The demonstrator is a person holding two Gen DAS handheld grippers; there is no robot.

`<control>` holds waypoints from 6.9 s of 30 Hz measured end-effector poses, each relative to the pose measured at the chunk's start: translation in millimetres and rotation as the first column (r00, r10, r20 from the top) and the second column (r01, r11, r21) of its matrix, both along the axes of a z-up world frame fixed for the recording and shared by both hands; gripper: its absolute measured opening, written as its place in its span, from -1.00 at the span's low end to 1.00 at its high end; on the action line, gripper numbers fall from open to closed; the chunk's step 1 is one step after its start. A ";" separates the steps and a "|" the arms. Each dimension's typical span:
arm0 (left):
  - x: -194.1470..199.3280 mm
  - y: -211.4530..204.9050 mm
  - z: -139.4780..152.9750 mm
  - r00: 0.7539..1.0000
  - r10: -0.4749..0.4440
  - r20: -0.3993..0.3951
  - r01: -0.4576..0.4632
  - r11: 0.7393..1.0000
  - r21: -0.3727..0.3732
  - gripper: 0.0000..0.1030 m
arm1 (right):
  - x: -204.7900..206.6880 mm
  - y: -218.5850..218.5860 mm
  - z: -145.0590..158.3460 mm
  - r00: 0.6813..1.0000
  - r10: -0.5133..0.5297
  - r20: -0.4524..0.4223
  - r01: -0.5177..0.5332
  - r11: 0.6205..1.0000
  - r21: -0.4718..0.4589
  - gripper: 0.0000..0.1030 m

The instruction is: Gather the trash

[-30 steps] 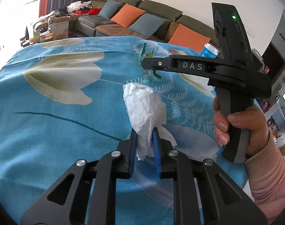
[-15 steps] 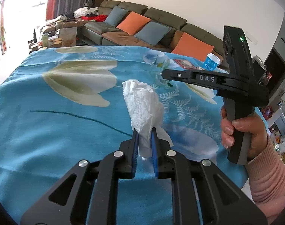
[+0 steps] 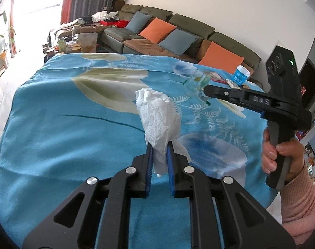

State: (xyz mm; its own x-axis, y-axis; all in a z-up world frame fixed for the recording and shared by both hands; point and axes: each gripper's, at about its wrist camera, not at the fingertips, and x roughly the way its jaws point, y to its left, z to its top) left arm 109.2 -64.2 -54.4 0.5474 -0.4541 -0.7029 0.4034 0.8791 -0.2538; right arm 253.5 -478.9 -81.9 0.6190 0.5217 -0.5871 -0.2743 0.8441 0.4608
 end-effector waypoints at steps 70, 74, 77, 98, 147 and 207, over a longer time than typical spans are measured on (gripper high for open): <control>-43.9 42.6 22.3 0.991 0.110 0.079 -0.113 0.993 0.042 -0.74 | -44.3 61.8 1.2 0.983 0.179 0.039 -0.183 0.976 0.118 -0.86; -46.6 44.2 22.8 0.990 0.115 0.084 -0.119 0.992 0.043 -0.74 | -44.6 65.1 0.5 0.982 0.186 0.039 -0.190 0.975 0.117 -0.86; -48.2 44.6 23.3 0.989 0.119 0.087 -0.123 0.991 0.045 -0.74 | -44.5 67.5 0.3 0.981 0.191 0.039 -0.195 0.974 0.120 -0.86; -57.5 58.6 25.2 0.983 0.153 0.097 -0.158 0.986 0.046 -0.74 | -45.9 87.9 0.0 0.971 0.234 0.046 -0.238 0.963 0.124 -0.86; -76.0 99.4 23.3 0.959 0.264 0.103 -0.269 0.963 0.034 -0.74 | -49.1 135.8 2.5 0.937 0.348 0.042 -0.350 0.930 0.110 -0.86; -96.9 122.9 27.1 0.916 0.382 0.125 -0.389 0.921 0.038 -0.74 | -53.7 183.8 5.6 0.890 0.454 0.044 -0.456 0.883 0.109 -0.86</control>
State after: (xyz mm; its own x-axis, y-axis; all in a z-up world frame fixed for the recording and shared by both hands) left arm 12.3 58.7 -27.3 0.7485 -0.1504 -0.6458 0.0532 0.9844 -0.1676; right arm 199.7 -295.1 -76.2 0.3067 0.8107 -0.4987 -0.6241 0.5669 0.5378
